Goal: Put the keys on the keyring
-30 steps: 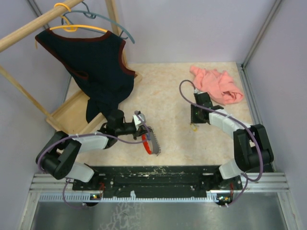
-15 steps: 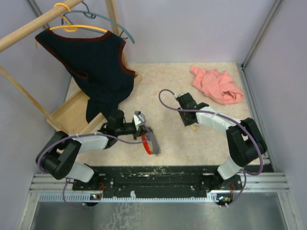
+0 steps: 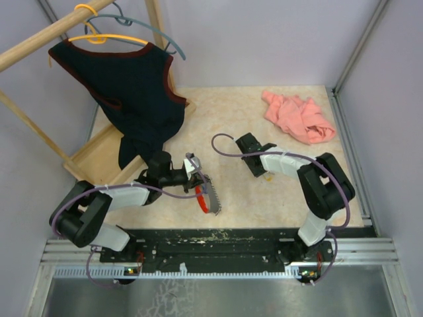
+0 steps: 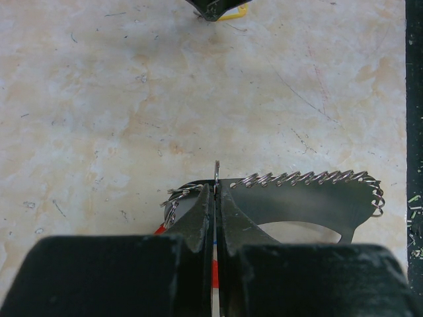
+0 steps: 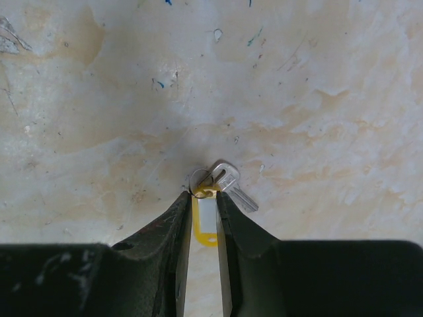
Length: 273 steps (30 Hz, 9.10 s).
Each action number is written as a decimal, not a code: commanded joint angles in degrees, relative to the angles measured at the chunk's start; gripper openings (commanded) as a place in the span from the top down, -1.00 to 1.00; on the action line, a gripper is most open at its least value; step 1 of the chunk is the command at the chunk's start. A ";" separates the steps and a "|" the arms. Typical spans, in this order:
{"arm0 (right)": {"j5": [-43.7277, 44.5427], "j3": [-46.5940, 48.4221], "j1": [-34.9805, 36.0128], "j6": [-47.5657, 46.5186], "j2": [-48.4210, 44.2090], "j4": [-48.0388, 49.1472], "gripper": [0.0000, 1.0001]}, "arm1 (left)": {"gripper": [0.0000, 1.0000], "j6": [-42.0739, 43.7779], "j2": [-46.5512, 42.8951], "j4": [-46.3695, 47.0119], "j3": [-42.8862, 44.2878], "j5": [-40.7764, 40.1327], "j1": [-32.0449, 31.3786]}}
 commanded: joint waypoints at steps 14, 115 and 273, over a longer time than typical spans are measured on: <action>3.13 1.87 1.22 -1.56 1.84 2.85 0.71 | 1.00 0.15 0.49 0.52 1.91 0.56 -0.20; -66.37 -23.51 6.31 -45.44 -26.99 37.37 1.00 | 1.00 17.58 -6.90 12.61 -7.67 6.53 -3.65; -49.27 -21.66 17.48 -47.94 -23.67 40.45 1.00 | 1.00 6.91 -8.40 1.54 -0.28 -9.24 -9.29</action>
